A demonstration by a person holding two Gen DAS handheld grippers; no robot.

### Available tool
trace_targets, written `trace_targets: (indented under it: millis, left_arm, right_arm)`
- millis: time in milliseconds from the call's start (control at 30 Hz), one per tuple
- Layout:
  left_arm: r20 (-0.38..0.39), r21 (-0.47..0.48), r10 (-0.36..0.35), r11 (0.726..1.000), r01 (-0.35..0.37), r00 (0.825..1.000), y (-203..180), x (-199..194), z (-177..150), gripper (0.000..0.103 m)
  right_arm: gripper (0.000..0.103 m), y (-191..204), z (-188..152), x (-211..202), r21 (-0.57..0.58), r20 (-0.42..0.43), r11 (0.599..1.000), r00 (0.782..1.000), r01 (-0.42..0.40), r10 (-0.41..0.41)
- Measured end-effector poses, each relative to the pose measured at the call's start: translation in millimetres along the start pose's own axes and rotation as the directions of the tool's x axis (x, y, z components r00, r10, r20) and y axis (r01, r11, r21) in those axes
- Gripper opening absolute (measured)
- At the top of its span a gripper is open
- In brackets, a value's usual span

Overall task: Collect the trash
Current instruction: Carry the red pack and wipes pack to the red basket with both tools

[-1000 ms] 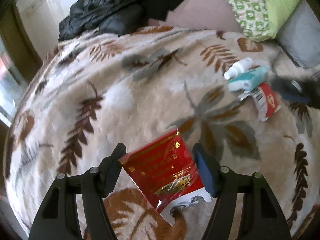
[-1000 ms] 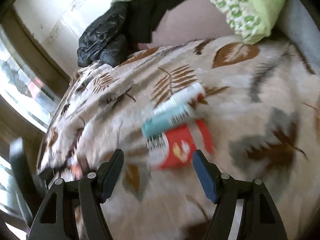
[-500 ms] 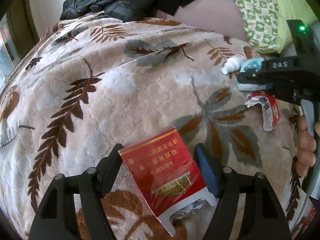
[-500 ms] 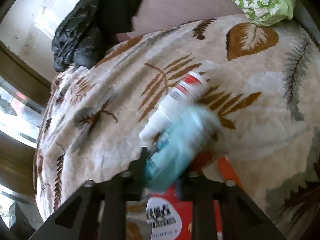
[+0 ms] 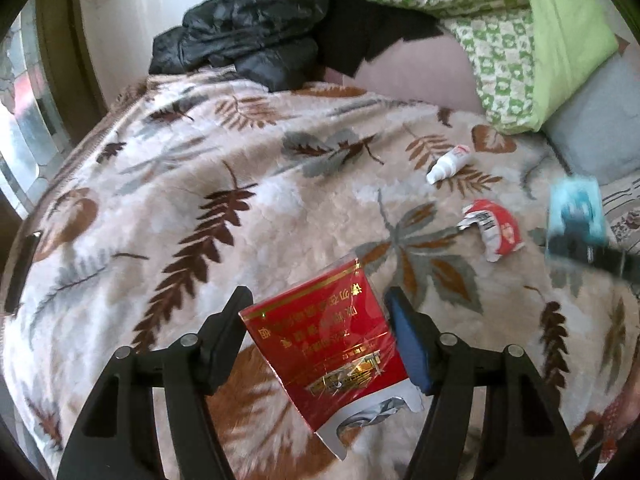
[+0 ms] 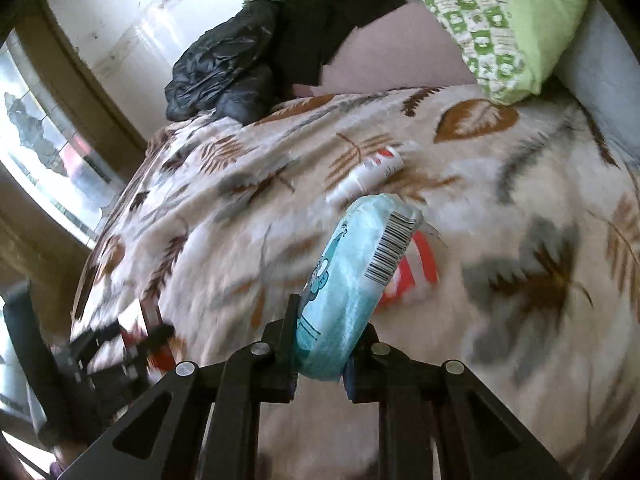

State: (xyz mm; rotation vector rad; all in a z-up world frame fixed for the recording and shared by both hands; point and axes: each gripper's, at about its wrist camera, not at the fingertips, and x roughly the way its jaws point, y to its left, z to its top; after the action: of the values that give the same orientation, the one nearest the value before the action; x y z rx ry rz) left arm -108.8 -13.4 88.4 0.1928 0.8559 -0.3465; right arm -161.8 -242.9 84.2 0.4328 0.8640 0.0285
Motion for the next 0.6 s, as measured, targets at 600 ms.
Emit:
trace_targets:
  millis: [600]
  left_arm:
    - [0.117,0.168,-0.106,0.982,0.086,0.987,-73.0,-97.6,-19.9,0.067]
  right_arm:
    - [0.017,-28.6,-118.4,-153.5,0.008,0.146,0.978,0.967,0.210,-0.209]
